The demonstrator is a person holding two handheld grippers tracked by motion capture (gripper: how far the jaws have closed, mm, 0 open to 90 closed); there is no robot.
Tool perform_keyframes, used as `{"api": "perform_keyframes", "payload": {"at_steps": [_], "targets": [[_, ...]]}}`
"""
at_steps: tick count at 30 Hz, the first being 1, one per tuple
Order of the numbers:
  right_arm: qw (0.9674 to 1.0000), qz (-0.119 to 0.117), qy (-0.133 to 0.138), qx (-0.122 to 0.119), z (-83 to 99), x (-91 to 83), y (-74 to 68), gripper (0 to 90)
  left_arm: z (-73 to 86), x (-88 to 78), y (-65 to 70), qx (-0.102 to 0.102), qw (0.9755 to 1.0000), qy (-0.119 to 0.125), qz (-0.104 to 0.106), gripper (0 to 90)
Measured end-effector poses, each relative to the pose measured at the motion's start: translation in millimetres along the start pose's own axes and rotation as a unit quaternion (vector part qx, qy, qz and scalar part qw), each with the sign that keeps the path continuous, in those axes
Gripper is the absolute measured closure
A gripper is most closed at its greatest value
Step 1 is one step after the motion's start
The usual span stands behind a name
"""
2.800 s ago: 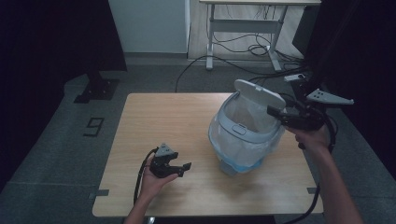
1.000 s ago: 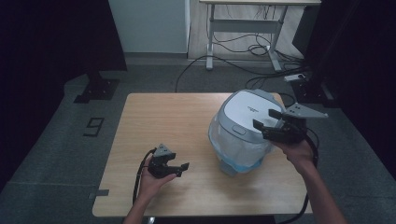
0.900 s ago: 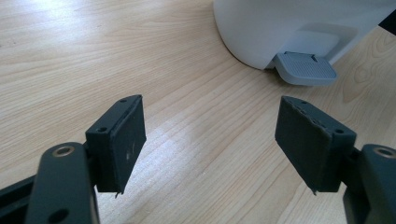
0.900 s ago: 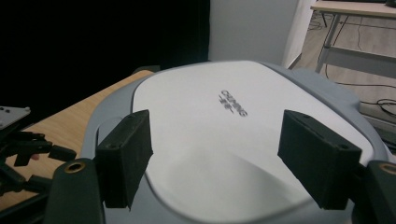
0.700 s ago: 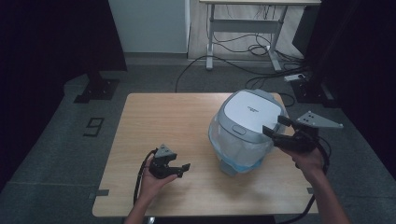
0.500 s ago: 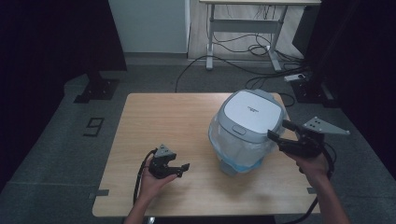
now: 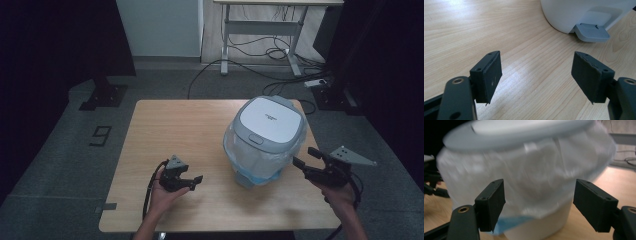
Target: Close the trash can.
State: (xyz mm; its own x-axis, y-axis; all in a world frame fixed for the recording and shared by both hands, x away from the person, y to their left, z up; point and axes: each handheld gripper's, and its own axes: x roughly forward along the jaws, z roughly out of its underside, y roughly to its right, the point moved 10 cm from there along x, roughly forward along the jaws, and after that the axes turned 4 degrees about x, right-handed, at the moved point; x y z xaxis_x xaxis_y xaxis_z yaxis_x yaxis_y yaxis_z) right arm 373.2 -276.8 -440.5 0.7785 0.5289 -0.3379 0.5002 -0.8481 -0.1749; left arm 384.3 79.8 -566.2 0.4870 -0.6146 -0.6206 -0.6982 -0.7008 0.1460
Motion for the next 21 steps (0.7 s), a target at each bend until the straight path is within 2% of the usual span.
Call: {"api": "perform_keyframes", "payload": {"at_steps": [12, 16, 21], "targets": [[0.9978, 0.027, -0.047, 0.039, 71.0, 14.9, 33.7, 24.7, 2.9, 0.8, -4.1, -0.006, 1.0000, -0.002, -0.004, 24.6], [0.9972, 0.032, -0.050, 0.047, 78.1, 16.2, 39.4, 24.7, 3.4, 1.5, -4.3, -0.006, 1.0000, -0.003, -0.005, 24.6], [0.9972, 0.035, -0.049, 0.045, 78.8, 16.5, 41.1, 24.7, 3.5, 1.8, -5.1, -0.007, 1.0000, -0.003, -0.007, 24.5]]}}
